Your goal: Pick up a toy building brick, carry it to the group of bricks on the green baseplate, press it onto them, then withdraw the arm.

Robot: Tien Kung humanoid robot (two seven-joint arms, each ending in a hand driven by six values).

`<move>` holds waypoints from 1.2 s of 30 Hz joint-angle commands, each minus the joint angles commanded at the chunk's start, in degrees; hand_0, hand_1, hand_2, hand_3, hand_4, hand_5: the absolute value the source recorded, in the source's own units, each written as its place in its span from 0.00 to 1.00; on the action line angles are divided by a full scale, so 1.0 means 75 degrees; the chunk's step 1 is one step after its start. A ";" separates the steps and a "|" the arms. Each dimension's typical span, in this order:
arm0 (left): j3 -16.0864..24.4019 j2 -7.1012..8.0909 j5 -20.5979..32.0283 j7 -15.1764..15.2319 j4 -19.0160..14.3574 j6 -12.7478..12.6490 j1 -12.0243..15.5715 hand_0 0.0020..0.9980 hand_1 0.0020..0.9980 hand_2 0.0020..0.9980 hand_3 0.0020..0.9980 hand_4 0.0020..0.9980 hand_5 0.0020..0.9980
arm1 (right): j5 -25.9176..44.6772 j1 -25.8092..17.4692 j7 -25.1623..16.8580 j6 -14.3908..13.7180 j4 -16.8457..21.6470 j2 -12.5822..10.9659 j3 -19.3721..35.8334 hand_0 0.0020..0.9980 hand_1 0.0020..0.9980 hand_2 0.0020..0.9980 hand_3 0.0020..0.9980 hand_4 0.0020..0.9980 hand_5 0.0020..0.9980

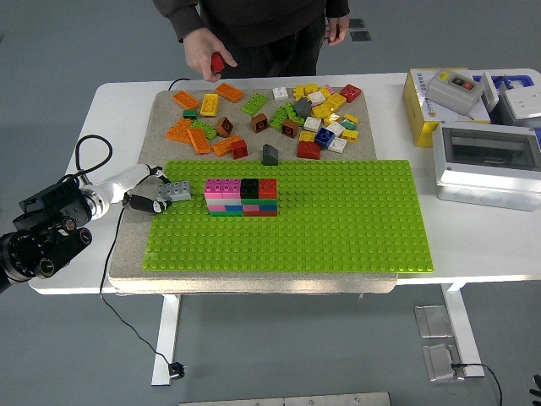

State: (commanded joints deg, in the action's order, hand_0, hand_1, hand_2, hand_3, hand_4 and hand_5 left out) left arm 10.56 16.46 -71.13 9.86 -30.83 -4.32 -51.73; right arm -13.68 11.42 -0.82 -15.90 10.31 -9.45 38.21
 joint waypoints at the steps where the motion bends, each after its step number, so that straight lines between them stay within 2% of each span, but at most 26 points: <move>1: -0.0014 -0.0005 0.0009 -0.0003 0.0004 -0.0011 0.0002 0.93 0.95 0.98 0.61 0.63 0.25 | 0.0003 0.0002 -0.0001 0.0001 0.0000 -0.0001 -0.0002 0.74 0.79 0.79 0.67 0.38 0.76; 5: -0.0051 -0.0020 0.0022 -0.0013 0.0021 -0.0063 0.0013 0.93 0.95 0.98 0.61 0.63 0.25 | 0.0003 0.0004 -0.0001 0.0002 0.0000 0.0000 -0.0003 0.74 0.79 0.79 0.67 0.38 0.76; 6: -0.0062 -0.0025 0.0019 -0.0020 0.0028 -0.0082 0.0017 0.94 0.95 0.98 0.60 0.57 0.21 | 0.0007 0.0004 -0.0002 0.0002 0.0000 0.0000 -0.0006 0.74 0.79 0.79 0.67 0.38 0.76; 11: -0.0089 -0.0049 -0.0018 -0.0044 0.0042 -0.0152 0.0015 0.94 0.95 0.98 0.60 0.57 0.21 | 0.0016 -0.0001 -0.0001 0.0001 0.0000 -0.0005 -0.0013 0.74 0.79 0.79 0.67 0.38 0.76; 12: -0.0088 -0.0049 -0.0026 -0.0041 0.0037 -0.0166 0.0013 0.93 0.95 0.98 0.59 0.53 0.19 | 0.0019 -0.0004 0.0000 0.0001 0.0000 -0.0006 -0.0014 0.74 0.79 0.79 0.67 0.38 0.76; 22: -0.0048 -0.0022 0.0032 0.0066 -0.0005 -0.0233 0.0048 0.93 0.95 0.97 0.58 0.52 0.18 | 0.0047 -0.0030 0.0007 0.0006 0.0000 -0.0022 -0.0024 0.74 0.79 0.79 0.67 0.38 0.76; 36: 0.0152 0.0164 0.1105 0.0295 0.0071 -0.0213 0.0152 0.91 0.94 0.96 0.58 0.53 0.18 | 0.0103 -0.0087 -0.0002 0.0002 0.0000 -0.0029 -0.0090 0.74 0.79 0.79 0.67 0.38 0.76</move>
State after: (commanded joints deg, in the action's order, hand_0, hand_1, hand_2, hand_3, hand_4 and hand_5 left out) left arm 11.70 17.68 -62.84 12.08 -30.30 -5.91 -50.60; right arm -12.90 10.76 -0.84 -15.88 10.31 -9.67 37.54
